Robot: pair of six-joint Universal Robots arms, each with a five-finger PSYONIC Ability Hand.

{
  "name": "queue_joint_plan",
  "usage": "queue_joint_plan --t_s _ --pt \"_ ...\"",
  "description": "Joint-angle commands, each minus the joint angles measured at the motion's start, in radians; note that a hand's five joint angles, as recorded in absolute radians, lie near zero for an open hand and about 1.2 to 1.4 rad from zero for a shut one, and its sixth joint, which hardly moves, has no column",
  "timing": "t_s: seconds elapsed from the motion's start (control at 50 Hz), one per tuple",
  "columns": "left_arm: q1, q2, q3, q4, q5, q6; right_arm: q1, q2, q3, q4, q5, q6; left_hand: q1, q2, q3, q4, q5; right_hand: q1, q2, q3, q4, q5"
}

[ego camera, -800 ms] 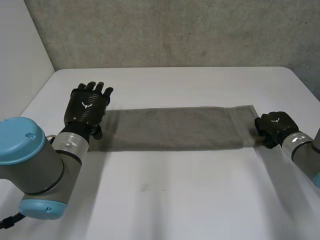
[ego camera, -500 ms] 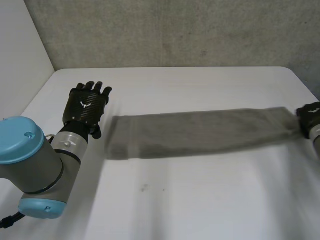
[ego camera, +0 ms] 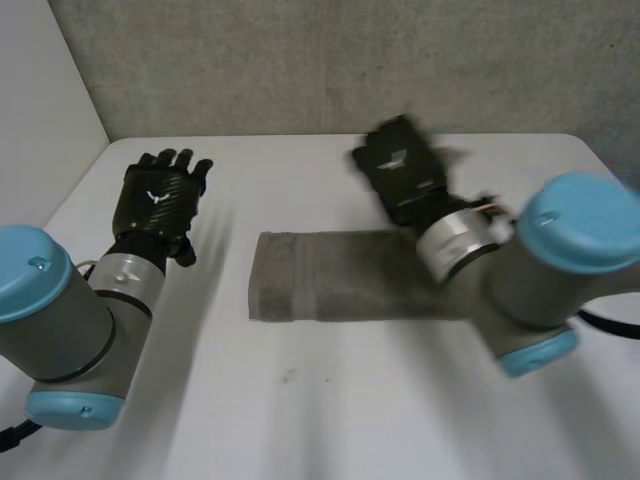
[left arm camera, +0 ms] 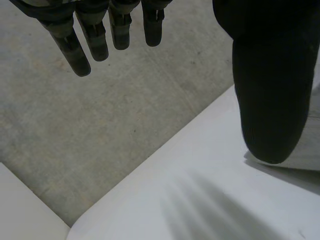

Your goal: Fold the towel.

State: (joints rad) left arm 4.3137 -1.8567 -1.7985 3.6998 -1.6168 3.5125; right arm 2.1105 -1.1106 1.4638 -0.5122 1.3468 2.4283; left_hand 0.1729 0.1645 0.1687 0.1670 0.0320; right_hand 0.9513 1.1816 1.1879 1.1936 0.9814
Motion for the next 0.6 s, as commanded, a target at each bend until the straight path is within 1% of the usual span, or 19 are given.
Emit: queue_joint_plan --t_s 0.02,0.06,0.1,0.12,0.14,0.16,0.18,0.2,0.22,0.26,0.28,0.34,0.36,0.42,0.44,0.48,0.5,0.56,0.6 --pt "0.040 0.014 0.004 0.000 0.001 -0.098 0.181 0.202 -0.120 0.064 -0.130 -0.009 0.002 0.010 0.006 0.008 -0.032 0.445 0.215 0.208 0.203 0.240" --pt "0.049 0.014 0.005 -0.001 0.001 -0.109 0.216 0.285 -0.163 0.131 -0.137 -0.044 0.002 0.010 0.006 0.008 -0.032 0.445 0.215 0.208 0.203 0.240" --pt "0.050 0.014 0.005 0.000 0.001 -0.109 0.226 0.320 -0.181 0.162 -0.129 -0.076 0.002 0.010 0.006 0.008 -0.032 0.445 0.215 0.208 0.203 0.240" --pt "0.050 0.013 0.005 0.000 0.001 -0.110 0.230 0.345 -0.197 0.188 -0.123 -0.113 0.002 0.010 0.006 0.008 -0.032 0.123 -0.107 -0.113 -0.119 -0.081" --pt "0.050 0.013 0.005 0.000 0.001 -0.110 0.230 0.345 -0.197 0.189 -0.123 -0.113 0.002 0.010 0.006 0.008 -0.032 0.120 -0.110 -0.116 -0.122 -0.084" --pt "0.052 0.013 0.004 -0.001 0.001 -0.110 0.233 0.353 -0.203 0.210 -0.111 -0.148 0.002 0.010 0.006 0.008 -0.032 -0.330 -0.561 -0.567 -0.573 -0.535" --pt "0.052 0.013 0.002 -0.001 0.003 -0.110 0.233 0.347 -0.204 0.219 -0.094 -0.170 0.002 0.010 0.006 0.008 -0.032 -0.672 -0.902 -0.909 -0.914 -0.877" --pt "0.050 0.011 0.001 -0.001 0.003 -0.110 0.229 0.332 -0.203 0.222 -0.068 -0.170 0.002 0.010 0.006 0.008 -0.032 -0.777 -1.007 -1.013 -1.019 -0.981" --pt "0.050 0.011 0.001 -0.001 0.003 -0.110 0.229 0.331 -0.203 0.222 -0.067 -0.170 0.002 0.010 0.006 0.008 -0.032 -0.777 -1.007 -1.013 -1.019 -0.981" --pt "0.044 0.005 -0.002 0.000 0.003 -0.110 0.223 0.272 -0.183 0.224 -0.017 -0.135 0.002 0.010 0.006 0.008 -0.032 -0.777 -1.007 -1.013 -1.019 -0.981" --pt "0.044 0.005 -0.002 0.000 0.003 -0.110 0.223 0.272 -0.183 0.224 -0.017 -0.135 0.002 0.010 0.006 0.008 -0.032 -0.777 -1.007 -1.013 -1.019 -0.981" --pt "0.026 0.008 -0.004 -0.001 0.001 -0.113 0.214 0.145 -0.111 0.230 0.020 0.032 0.002 0.010 0.006 0.008 -0.032 -0.777 -1.007 -1.013 -1.019 -0.981" --pt "0.026 0.008 -0.004 -0.001 0.001 -0.113 0.213 0.144 -0.111 0.230 0.020 0.032 0.002 0.010 0.006 0.008 -0.032 -0.777 -1.007 -1.013 -1.019 -0.981" --pt "0.000 0.008 -0.005 -0.003 0.001 -0.115 0.122 0.030 -0.007 0.235 0.023 0.230 0.002 0.010 0.006 0.008 -0.032 -0.777 -1.007 -1.013 -1.019 -0.981" --pt "-0.021 0.008 -0.007 -0.003 0.001 -0.115 0.121 0.029 -0.007 0.235 0.023 0.230 0.002 0.010 0.006 0.008 -0.032 -0.777 -1.007 -1.013 -1.019 -0.981" --pt "-0.063 0.008 -0.013 -0.003 0.001 -0.115 0.056 -0.023 0.061 0.247 0.022 0.325 0.002 0.010 0.006 0.008 -0.032 -0.777 -1.007 -1.013 -1.019 -0.981" --pt "-0.063 0.008 -0.013 -0.003 0.001 -0.115 0.055 -0.023 0.061 0.247 0.021 0.325 0.002 0.010 0.006 0.008 -0.032 -0.777 -1.007 -1.013 -1.019 -0.981" --pt "-0.100 0.007 -0.015 -0.004 0.001 -0.115 -0.012 -0.038 0.122 0.265 0.017 0.371 0.002 0.010 0.006 0.008 -0.032 -0.777 -1.007 -1.013 -1.019 -0.981" --pt "-0.135 -0.007 -0.019 -0.004 0.006 -0.110 -0.081 -0.040 0.173 0.270 0.020 0.376 0.002 0.011 0.007 0.008 -0.031 -0.777 -1.007 -1.013 -1.019 -0.981"
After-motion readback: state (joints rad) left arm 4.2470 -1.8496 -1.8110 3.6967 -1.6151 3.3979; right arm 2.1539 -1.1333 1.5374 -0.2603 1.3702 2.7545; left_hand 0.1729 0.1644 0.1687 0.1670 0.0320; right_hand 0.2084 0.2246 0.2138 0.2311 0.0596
